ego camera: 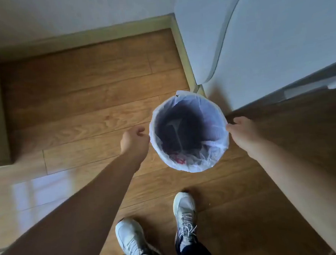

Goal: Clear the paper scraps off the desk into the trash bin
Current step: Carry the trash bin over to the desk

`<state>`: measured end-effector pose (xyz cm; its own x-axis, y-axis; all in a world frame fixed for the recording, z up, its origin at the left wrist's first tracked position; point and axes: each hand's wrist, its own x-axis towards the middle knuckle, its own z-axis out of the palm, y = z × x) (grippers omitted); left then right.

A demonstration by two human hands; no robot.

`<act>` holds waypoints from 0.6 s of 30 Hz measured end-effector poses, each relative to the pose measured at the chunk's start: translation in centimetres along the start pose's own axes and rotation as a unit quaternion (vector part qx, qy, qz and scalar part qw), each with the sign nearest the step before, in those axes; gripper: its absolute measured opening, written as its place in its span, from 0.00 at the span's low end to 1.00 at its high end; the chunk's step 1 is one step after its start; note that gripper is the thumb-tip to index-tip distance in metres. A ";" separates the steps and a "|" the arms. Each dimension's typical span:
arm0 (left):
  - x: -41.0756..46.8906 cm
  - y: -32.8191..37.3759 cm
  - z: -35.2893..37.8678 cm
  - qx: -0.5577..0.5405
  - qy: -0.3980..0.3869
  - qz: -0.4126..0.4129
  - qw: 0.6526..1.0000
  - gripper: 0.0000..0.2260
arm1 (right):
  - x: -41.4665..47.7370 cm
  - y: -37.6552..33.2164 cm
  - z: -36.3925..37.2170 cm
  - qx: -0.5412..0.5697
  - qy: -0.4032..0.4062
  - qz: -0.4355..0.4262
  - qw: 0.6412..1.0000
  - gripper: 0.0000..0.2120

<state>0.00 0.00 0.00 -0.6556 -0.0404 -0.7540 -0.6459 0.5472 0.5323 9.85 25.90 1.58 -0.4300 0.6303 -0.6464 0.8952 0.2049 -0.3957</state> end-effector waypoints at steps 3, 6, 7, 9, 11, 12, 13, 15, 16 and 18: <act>2.5 -0.9 2.4 0.007 -0.011 0.033 0.999 0.10 | 3.1 0.9 1.9 -0.028 0.024 -0.025 0.999 0.23; 3.8 -1.9 4.4 0.011 -0.025 0.035 0.999 0.11 | 4.6 1.3 3.5 -0.046 0.006 -0.039 0.998 0.12; 4.3 -2.3 4.7 0.007 -0.009 0.030 0.999 0.11 | 5.2 1.6 3.9 -0.050 0.010 -0.039 0.998 0.10; 4.6 -2.5 5.0 -0.006 0.024 0.010 1.000 0.09 | 5.8 1.8 4.1 -0.077 0.031 -0.036 0.996 0.06; 4.4 -2.5 4.4 -0.026 0.029 -0.011 0.999 0.08 | 5.9 1.7 4.1 -0.103 0.042 -0.039 0.993 0.07; 4.1 -2.5 3.8 -0.037 0.025 -0.023 0.999 0.08 | 5.4 1.3 3.9 -0.106 0.044 -0.043 0.992 0.08; 3.6 -2.6 2.9 -0.047 0.018 -0.036 0.998 0.07 | 4.7 0.9 3.6 -0.104 0.040 -0.048 0.993 0.08; 1.9 -2.7 0.6 -0.079 0.003 -0.062 0.995 0.08 | 2.5 -0.3 2.8 -0.098 0.018 -0.067 0.993 0.07; 0.7 -2.8 -0.6 -0.102 -0.005 -0.074 0.992 0.09 | 1.1 -1.0 2.3 -0.098 0.007 -0.075 0.992 0.07; -2.3 -2.8 -3.6 -0.143 -0.015 -0.098 0.985 0.12 | -2.2 -2.8 1.4 -0.107 -0.015 -0.098 0.989 0.06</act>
<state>1.92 -4.47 1.66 -0.4982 -0.0944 -0.8619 -0.8454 0.2736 0.4587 8.08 22.86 3.17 -0.5978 0.5406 -0.5919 0.7975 0.4762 -0.3706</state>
